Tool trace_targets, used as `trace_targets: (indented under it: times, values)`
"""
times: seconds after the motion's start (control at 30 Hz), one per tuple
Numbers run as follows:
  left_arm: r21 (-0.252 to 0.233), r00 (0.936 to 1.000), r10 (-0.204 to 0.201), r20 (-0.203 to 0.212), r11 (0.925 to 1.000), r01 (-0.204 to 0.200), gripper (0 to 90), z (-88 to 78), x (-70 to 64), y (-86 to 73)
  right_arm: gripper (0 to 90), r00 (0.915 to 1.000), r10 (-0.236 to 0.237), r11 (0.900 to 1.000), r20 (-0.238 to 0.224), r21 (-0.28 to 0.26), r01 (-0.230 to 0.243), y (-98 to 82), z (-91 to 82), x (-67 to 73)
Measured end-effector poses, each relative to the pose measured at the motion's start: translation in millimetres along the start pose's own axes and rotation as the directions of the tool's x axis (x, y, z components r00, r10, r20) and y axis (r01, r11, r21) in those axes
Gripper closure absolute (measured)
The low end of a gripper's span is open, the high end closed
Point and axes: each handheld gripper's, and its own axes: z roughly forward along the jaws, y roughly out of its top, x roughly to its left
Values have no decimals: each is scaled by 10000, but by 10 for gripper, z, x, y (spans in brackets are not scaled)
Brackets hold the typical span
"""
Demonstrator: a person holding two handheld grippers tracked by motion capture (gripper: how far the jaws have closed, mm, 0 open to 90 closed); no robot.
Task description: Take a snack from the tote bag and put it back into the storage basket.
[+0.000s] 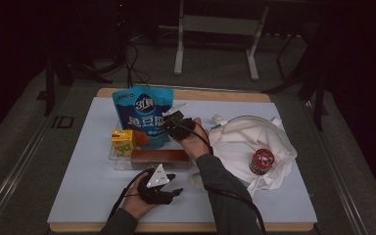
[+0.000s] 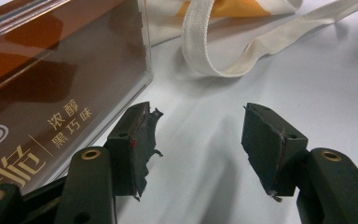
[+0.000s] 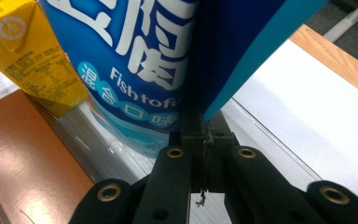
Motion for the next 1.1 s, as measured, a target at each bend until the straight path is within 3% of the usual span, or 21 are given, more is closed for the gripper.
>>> trace_targets:
  times: [0.2,0.5,0.6,0.87,1.1]
  values:
    - [-20,10000,-6,28,10000,6,429,-1,6,0,814,9993,216,9995,-314,-234,-223,-30,-133,-65]
    - [-21,10000,-19,-6,10000,19,429,-2,3,0,747,9958,3,9949,-914,-1008,-95,-122,-455,-133]
    - [-6,10000,-13,-22,10000,13,428,-1,2,0,733,9963,-115,9943,-855,-1061,24,-198,-544,-161]
    - [-11,10000,-48,-31,10000,48,425,-2,6,0,714,9976,102,9948,-687,-1000,-171,-307,-693,-280]
    - [-23,10000,-43,-57,10000,43,424,-2,3,0,719,9989,64,9969,-462,-784,-100,-368,-780,-261]
